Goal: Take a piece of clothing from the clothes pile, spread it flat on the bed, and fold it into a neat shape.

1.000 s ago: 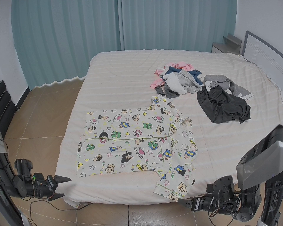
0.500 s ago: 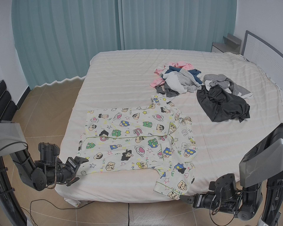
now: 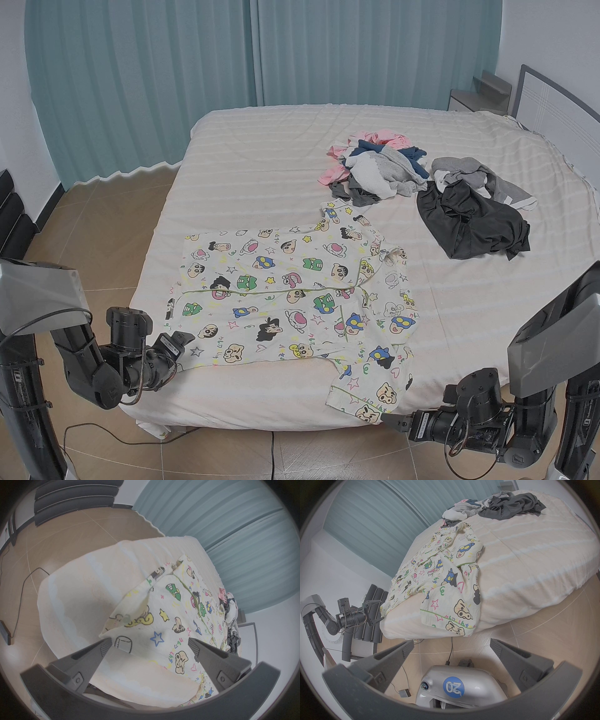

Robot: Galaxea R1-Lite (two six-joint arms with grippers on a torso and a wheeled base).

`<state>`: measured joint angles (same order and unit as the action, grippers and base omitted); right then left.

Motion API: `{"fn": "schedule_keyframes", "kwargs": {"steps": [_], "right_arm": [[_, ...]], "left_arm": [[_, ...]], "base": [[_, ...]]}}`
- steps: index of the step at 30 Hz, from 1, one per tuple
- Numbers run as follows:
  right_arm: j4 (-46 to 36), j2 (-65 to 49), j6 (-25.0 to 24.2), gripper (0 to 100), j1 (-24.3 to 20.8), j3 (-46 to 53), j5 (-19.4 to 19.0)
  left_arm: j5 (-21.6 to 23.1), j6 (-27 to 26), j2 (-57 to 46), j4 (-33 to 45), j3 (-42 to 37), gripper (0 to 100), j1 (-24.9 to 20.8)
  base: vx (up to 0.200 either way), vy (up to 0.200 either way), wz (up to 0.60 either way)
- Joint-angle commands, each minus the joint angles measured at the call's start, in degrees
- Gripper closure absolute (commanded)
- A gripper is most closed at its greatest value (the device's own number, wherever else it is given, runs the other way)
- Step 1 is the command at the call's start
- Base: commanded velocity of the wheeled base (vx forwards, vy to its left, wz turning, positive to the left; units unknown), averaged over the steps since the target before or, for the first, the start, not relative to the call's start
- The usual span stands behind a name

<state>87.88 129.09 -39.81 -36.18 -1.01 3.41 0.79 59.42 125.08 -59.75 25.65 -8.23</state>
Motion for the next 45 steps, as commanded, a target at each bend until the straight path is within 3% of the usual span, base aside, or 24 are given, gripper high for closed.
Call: {"fn": "schedule_keyframes", "kwargs": {"steps": [1,5,16,37,38,45], "right_arm": [[0.01,0.03,0.00,0,-0.03,1.01,0.01],[0.01,0.11,0.00,0,-0.03,1.01,0.01],[0.01,0.38,0.00,0,-0.03,1.01,0.01],[-0.08,0.64,0.09,0,-0.29,1.01,-0.07],[0.01,0.73,0.09,0,-0.38,1.01,-0.07],[0.01,0.99,0.09,0,-0.56,1.01,-0.07]], "left_arm": [[-0.62,0.00,2.72,-0.11,1.16,0,-1.00],[-3.08,0.00,3.77,-0.02,2.12,0,-1.09],[-3.25,0.00,2.54,-0.02,-2.18,0,-1.53],[-8.61,0.17,6.76,-0.11,5.90,0,-1.35],[-8.61,0.17,6.76,-0.11,5.90,100,-1.35],[-8.61,0.26,6.76,-0.11,5.73,100,-1.35]], "base": [[0.000,0.000,0.00],[0.000,0.000,0.00],[0.000,0.000,0.00],[0.000,0.000,0.00],[0.000,0.000,0.00],[0.000,0.000,0.00]]}}
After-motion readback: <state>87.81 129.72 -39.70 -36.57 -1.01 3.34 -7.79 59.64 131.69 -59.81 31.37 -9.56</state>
